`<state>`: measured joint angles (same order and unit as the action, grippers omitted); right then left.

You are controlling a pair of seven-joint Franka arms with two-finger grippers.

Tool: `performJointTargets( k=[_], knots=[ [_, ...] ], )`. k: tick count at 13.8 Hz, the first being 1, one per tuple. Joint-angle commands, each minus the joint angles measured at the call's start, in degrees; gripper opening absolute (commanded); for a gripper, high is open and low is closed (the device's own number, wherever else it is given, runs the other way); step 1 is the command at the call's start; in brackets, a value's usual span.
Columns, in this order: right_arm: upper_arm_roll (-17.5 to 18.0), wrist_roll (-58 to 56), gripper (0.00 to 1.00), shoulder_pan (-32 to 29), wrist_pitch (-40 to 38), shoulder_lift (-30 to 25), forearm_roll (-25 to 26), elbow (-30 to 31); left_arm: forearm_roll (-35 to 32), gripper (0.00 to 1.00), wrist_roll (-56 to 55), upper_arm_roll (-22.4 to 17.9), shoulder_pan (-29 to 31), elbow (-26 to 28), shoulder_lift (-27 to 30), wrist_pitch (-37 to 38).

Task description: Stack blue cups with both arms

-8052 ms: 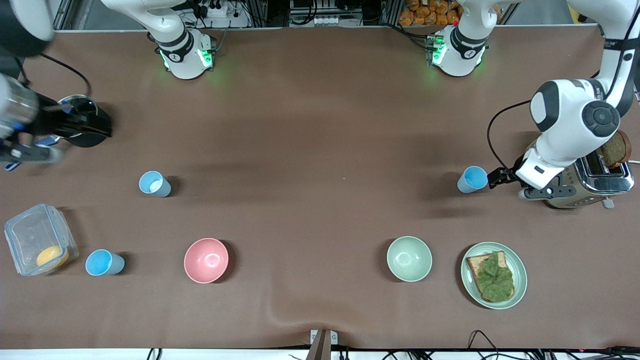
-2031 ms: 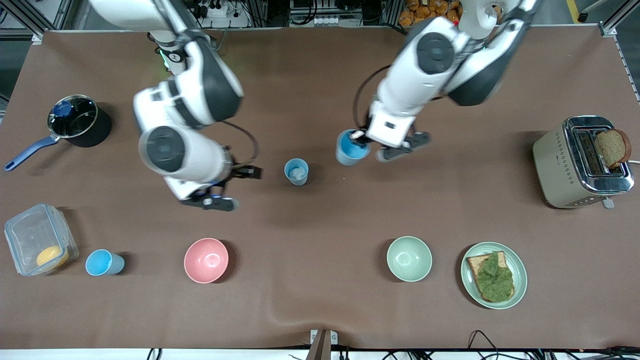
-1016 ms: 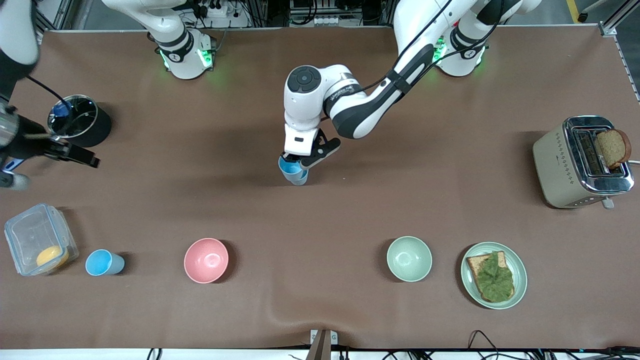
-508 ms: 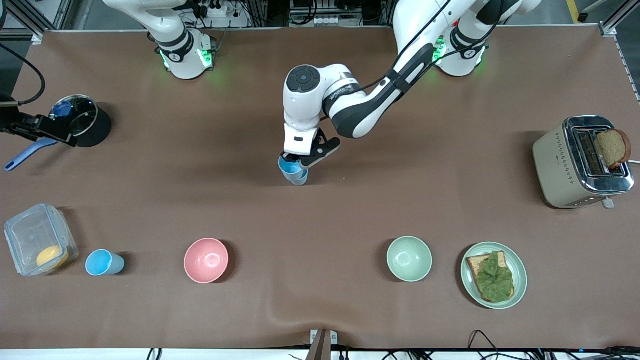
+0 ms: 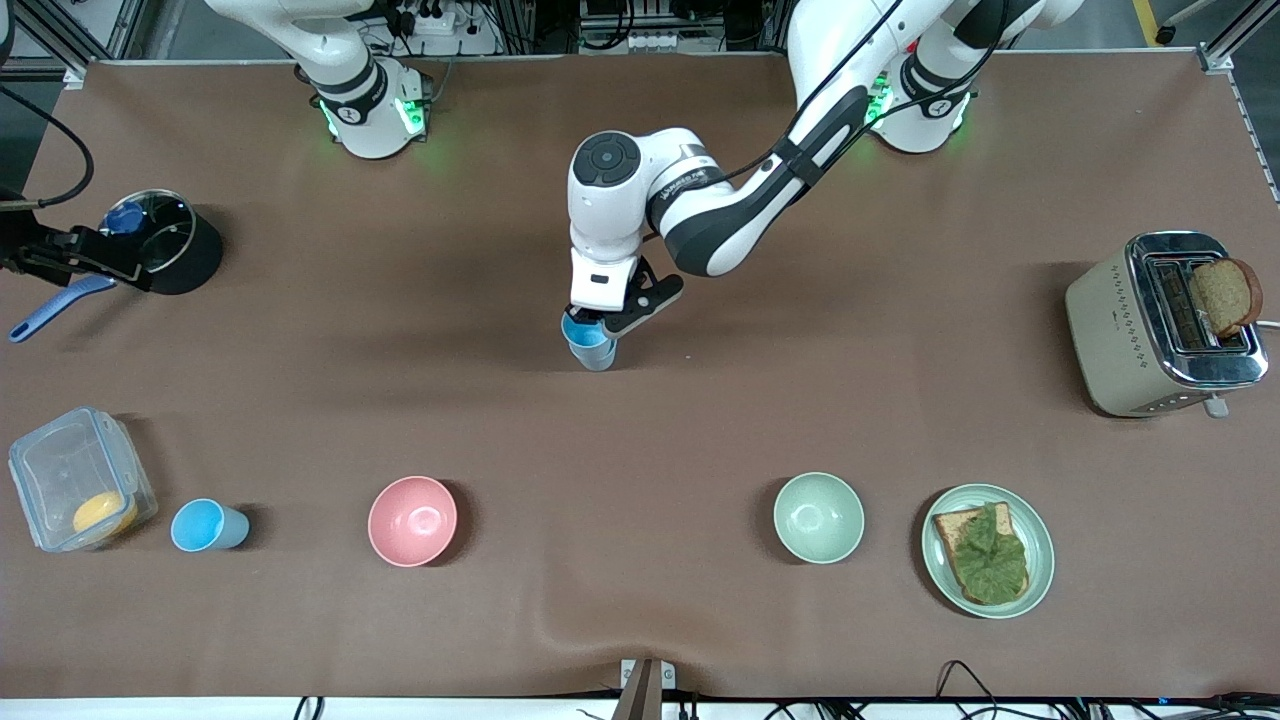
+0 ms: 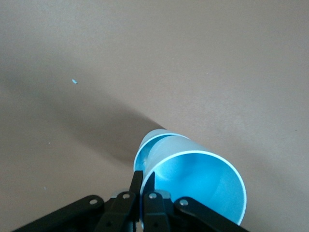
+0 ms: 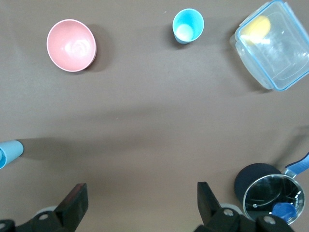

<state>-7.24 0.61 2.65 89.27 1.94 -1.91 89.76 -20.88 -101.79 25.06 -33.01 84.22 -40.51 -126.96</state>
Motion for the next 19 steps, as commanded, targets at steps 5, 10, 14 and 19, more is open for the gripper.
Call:
performJointTargets(
  k=[5,10,14,19],
  knots=[
    [1.62,1.06,1.0,-0.98,1.78,-0.71,1.82,1.3,-2.14,1.0,-2.8,-0.54,0.84,0.77,2.8,0.58],
    [1.62,1.85,1.0,-0.89,2.22,-0.53,1.82,1.21,-4.61,1.0,5.25,-0.45,9.26,0.95,11.84,4.25],
    [1.62,0.89,1.0,-0.72,2.22,-0.45,1.91,1.21,-3.47,1.0,19.57,0.07,16.99,0.94,18.52,10.05],
    [1.62,0.89,1.0,-1.77,2.4,-0.44,1.73,1.3,7.24,1.0,48.82,0.25,29.29,0.94,26.87,18.22]
  ],
)
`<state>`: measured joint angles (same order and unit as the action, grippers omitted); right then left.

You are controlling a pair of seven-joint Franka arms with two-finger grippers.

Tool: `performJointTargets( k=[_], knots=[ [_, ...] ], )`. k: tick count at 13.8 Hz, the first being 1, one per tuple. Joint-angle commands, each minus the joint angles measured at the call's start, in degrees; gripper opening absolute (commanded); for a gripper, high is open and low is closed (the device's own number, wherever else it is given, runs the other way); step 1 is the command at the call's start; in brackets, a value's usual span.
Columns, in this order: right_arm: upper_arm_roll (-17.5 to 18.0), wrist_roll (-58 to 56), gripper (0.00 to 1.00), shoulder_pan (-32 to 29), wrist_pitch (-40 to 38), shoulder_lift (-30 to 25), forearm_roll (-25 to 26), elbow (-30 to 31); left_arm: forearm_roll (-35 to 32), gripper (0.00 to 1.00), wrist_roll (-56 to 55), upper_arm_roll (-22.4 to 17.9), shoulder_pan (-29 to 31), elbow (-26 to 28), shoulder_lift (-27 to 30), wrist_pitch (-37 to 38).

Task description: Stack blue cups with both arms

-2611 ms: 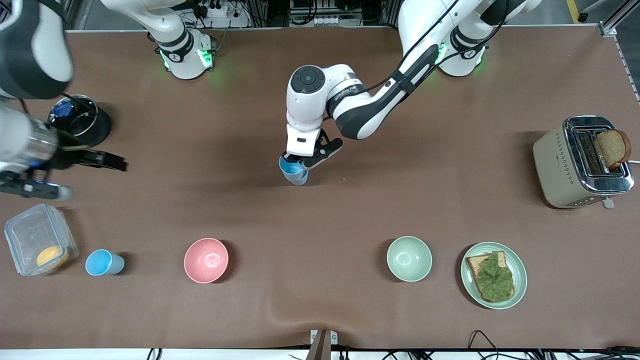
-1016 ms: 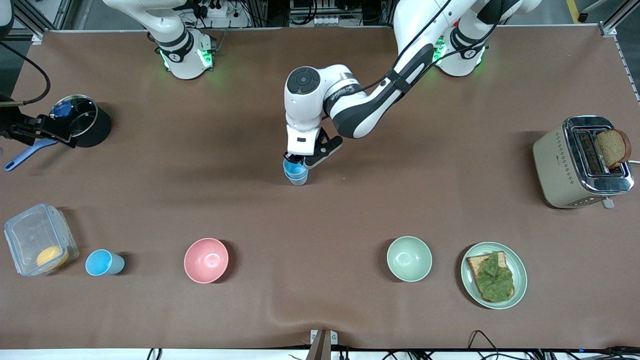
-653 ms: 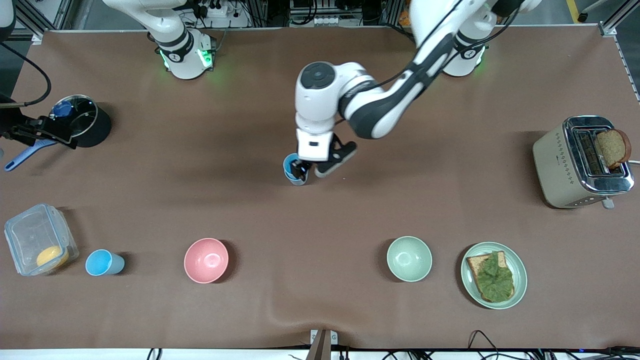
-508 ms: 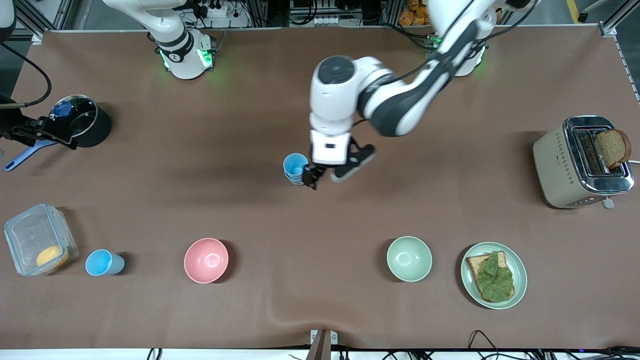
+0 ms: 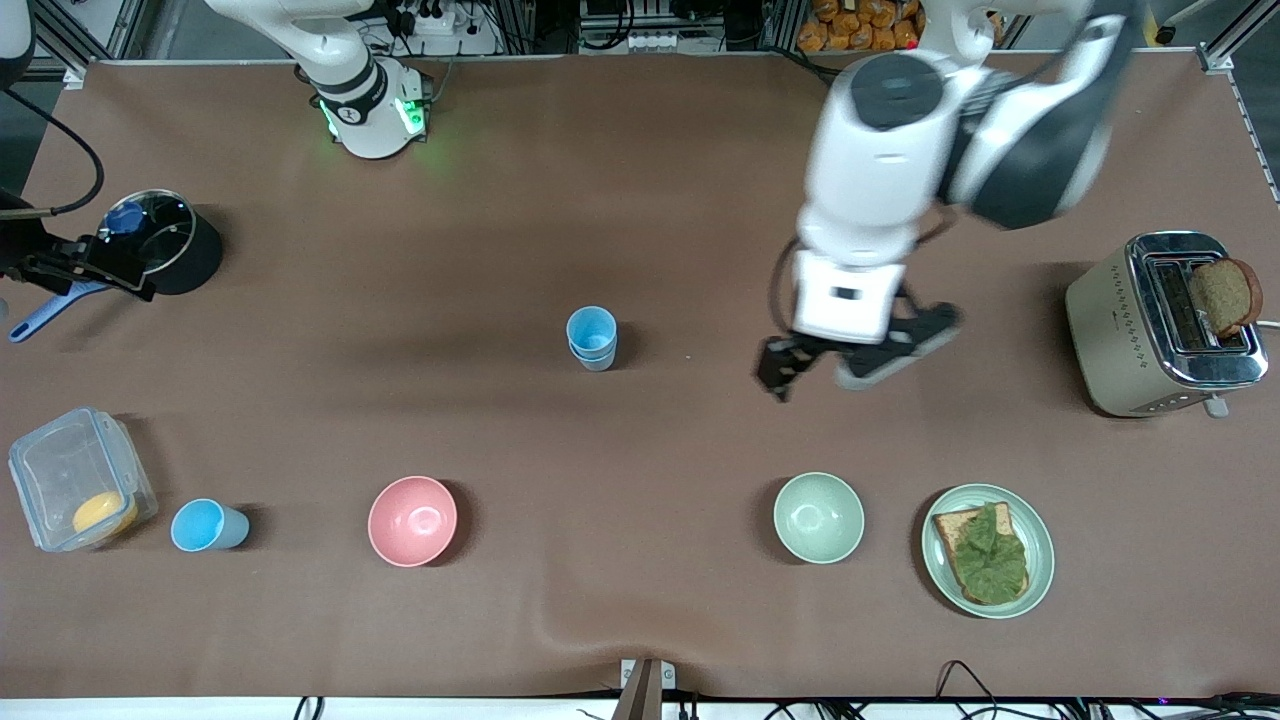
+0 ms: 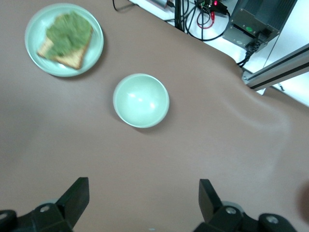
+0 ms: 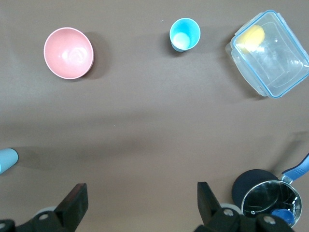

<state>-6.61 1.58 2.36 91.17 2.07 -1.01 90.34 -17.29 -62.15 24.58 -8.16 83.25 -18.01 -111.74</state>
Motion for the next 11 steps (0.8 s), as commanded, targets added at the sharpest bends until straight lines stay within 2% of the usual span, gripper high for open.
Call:
performJointTargets(
  k=[1,3,6,11],
  knots=[
    [0.98,-0.08,1.0,-1.31,0.5,-0.49,0.93,0.71,5.67,1.0,15.33,0.73,7.08,1.92,5.95,4.5],
    [0.9,-0.08,1.0,-1.04,0.5,-0.4,0.93,0.71,9.36,1.0,26.16,0.73,12.01,1.92,8.68,8.36],
    [0.9,0.0,1.0,-1.13,0.5,-0.4,0.93,0.62,11.92,1.0,36.72,0.81,17.46,1.83,11.06,12.76],
    [0.98,0.53,1.0,-0.95,0.42,-0.4,0.93,0.62,12.45,1.0,41.23,-0.15,17.75,1.83,14.48,17.6]
  ],
)
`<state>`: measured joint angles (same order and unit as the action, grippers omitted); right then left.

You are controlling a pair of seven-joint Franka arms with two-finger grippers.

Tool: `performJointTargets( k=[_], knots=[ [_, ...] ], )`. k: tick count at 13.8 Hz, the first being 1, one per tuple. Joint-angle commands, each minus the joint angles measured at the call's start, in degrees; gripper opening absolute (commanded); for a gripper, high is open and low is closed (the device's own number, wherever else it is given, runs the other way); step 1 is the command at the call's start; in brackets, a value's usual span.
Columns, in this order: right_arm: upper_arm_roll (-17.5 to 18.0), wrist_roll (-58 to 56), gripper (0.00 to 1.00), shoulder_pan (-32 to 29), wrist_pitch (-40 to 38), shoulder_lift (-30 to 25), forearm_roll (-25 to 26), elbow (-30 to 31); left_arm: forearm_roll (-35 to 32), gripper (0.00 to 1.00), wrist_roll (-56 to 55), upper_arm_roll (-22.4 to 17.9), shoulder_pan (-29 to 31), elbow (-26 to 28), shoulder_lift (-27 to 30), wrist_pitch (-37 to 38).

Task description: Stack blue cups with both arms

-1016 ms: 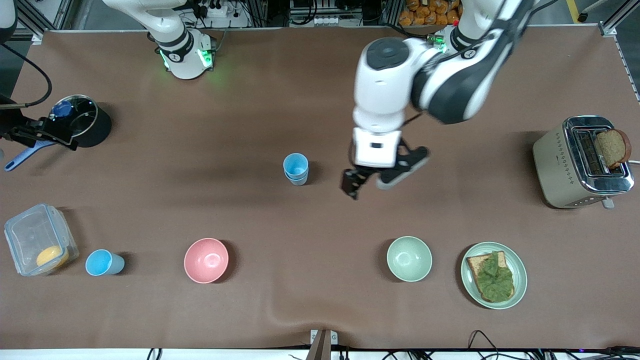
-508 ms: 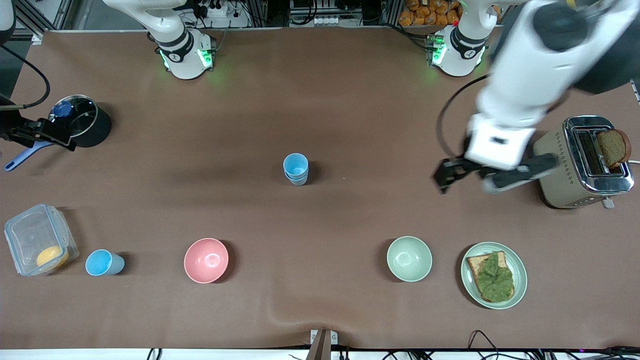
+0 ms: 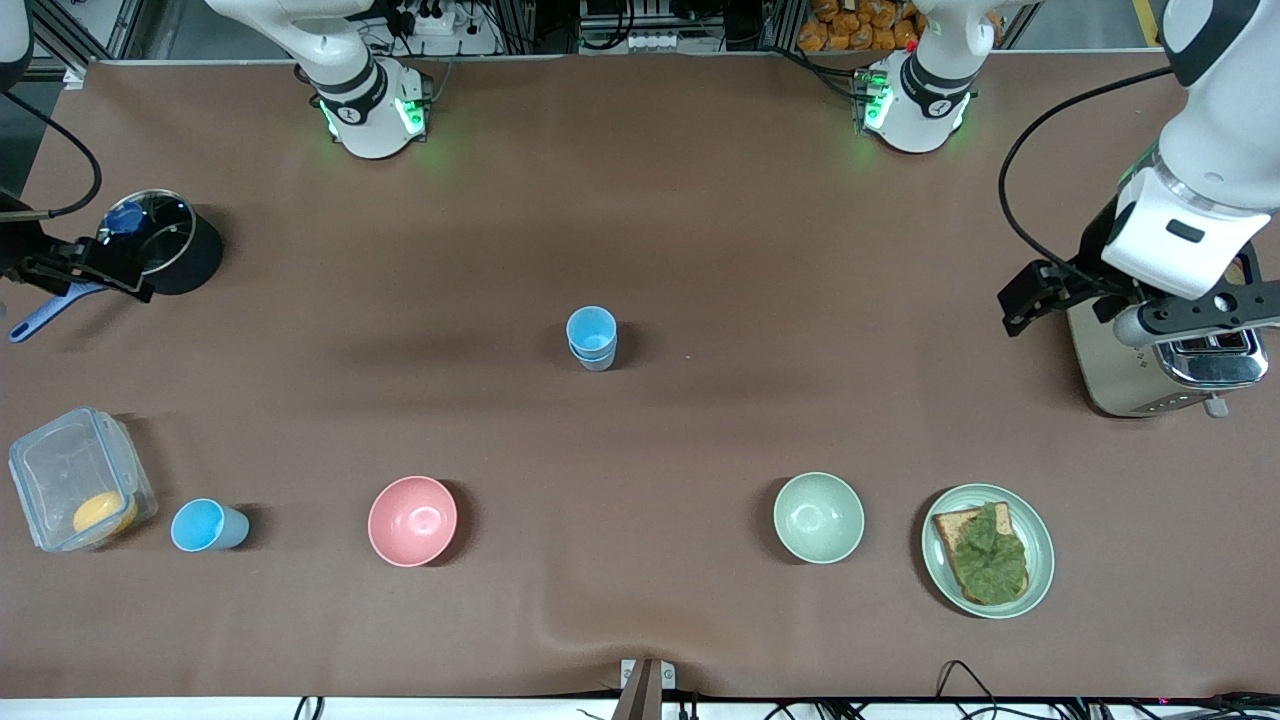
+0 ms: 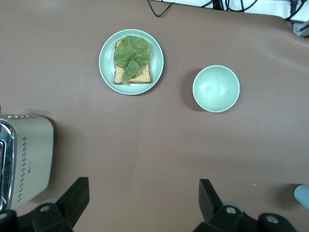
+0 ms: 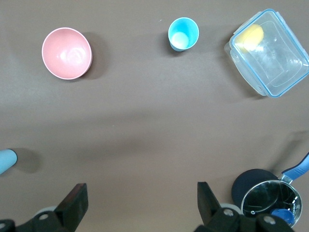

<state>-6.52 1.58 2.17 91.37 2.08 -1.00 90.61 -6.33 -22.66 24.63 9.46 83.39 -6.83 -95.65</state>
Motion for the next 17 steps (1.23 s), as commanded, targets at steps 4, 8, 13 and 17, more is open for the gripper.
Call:
performJointTargets(
  k=[4,8,13,17],
  knots=[
    [0.9,0.61,1.0,-0.59,0.13,-0.58,0.92,0.36,6.56,1.0,11.54,-8.35,-3.74,2.82,6.47,5.47],
    [0.9,0.7,1.0,-0.67,-0.22,-0.58,0.92,0.45,8.53,1.0,17.03,-15.47,-7.77,5.91,8.68,6.7],
    [0.9,0.7,1.0,-0.67,-0.31,-0.58,0.92,0.45,8.0,1.0,17.03,-20.39,-12.35,6.17,8.42,6.8],
    [0.9,0.7,1.0,-0.76,-0.31,-0.58,0.92,0.45,7.92,1.0,16.94,-21.29,-13.06,5.2,7.89,6.71]
  ],
)
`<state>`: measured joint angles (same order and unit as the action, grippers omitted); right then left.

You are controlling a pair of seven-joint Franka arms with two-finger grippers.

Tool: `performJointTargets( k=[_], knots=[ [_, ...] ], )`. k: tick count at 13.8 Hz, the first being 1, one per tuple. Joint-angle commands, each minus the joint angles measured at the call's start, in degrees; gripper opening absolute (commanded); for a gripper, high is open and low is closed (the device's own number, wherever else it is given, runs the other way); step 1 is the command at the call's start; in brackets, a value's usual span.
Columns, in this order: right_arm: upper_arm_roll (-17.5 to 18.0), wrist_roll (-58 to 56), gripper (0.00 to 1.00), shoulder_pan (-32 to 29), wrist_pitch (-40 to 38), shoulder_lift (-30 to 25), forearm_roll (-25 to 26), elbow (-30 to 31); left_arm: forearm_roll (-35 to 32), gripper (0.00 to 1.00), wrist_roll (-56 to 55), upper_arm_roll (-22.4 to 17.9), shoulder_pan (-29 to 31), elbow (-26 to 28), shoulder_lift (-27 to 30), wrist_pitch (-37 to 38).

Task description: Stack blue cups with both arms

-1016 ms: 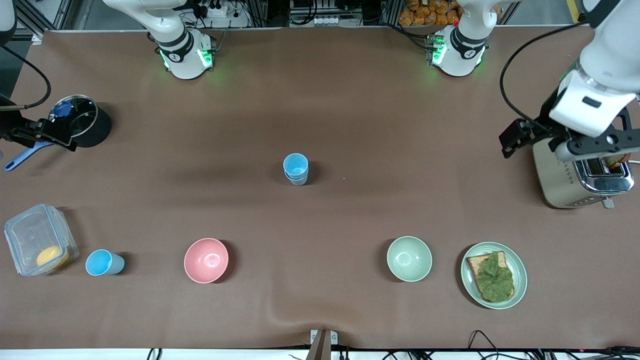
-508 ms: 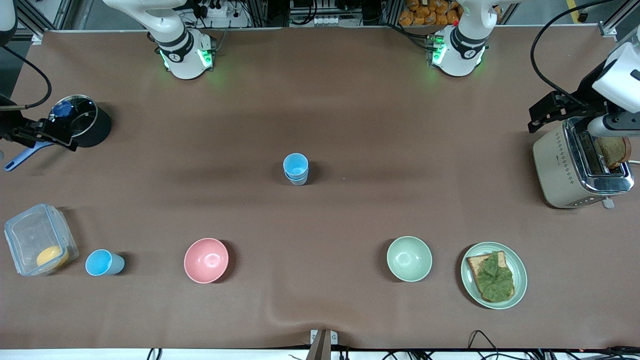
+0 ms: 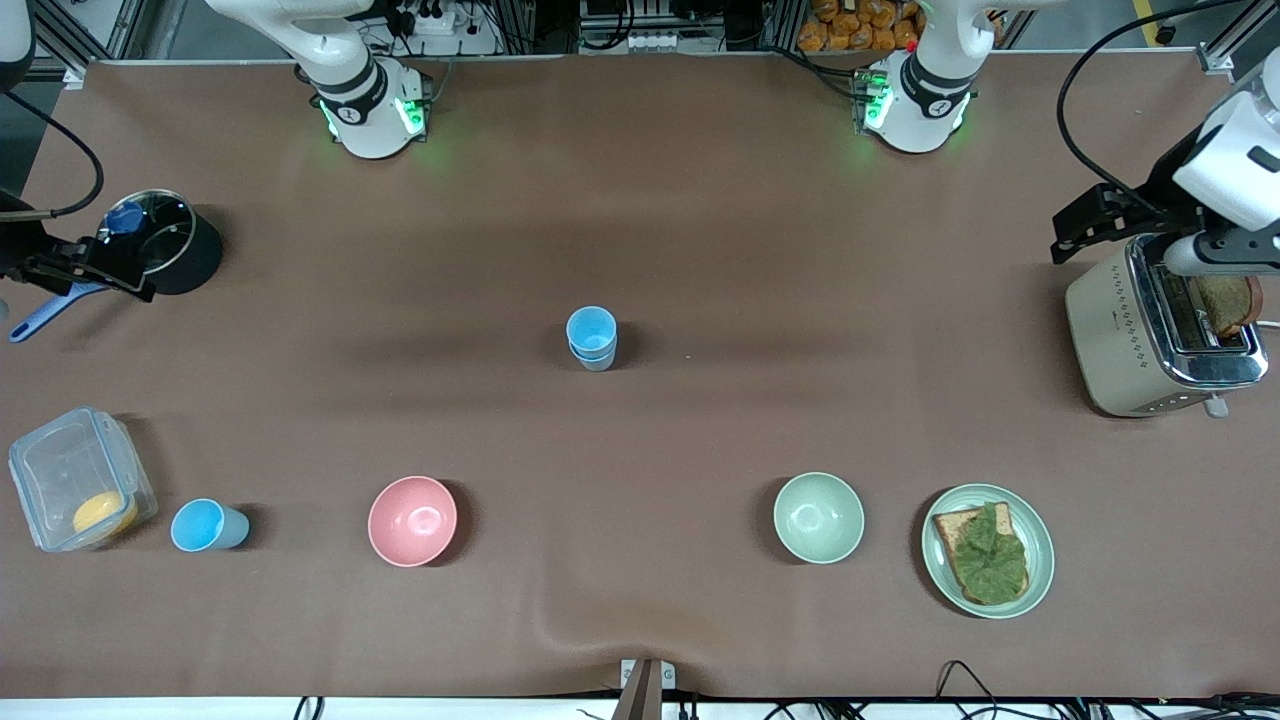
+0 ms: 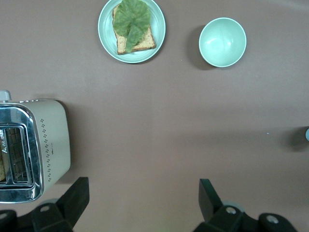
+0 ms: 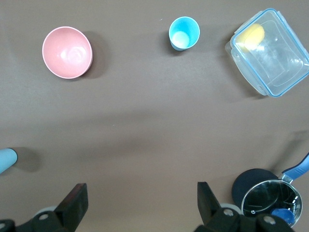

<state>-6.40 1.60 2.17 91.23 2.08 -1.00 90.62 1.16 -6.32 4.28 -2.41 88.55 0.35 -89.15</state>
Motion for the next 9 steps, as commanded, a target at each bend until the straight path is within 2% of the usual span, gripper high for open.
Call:
performJointTargets(
  k=[1,6,9],
  knots=[
    [0.77,0.68,1.0,-0.68,-0.26,-0.58,0.91,0.43,0.33,1.0,0.34,-0.94,-1.2,-0.04,0.44,0.2],
    [0.77,0.68,1.0,-0.68,-0.26,-0.58,0.91,0.43,0.24,1.0,-5.96,-0.85,-1.02,-0.66,0.0,0.2],
    [0.77,0.68,1.0,-0.76,-0.35,-0.58,0.83,0.43,0.16,1.0,-5.99,-0.85,-0.93,-0.57,0.0,0.2]
  ],
)
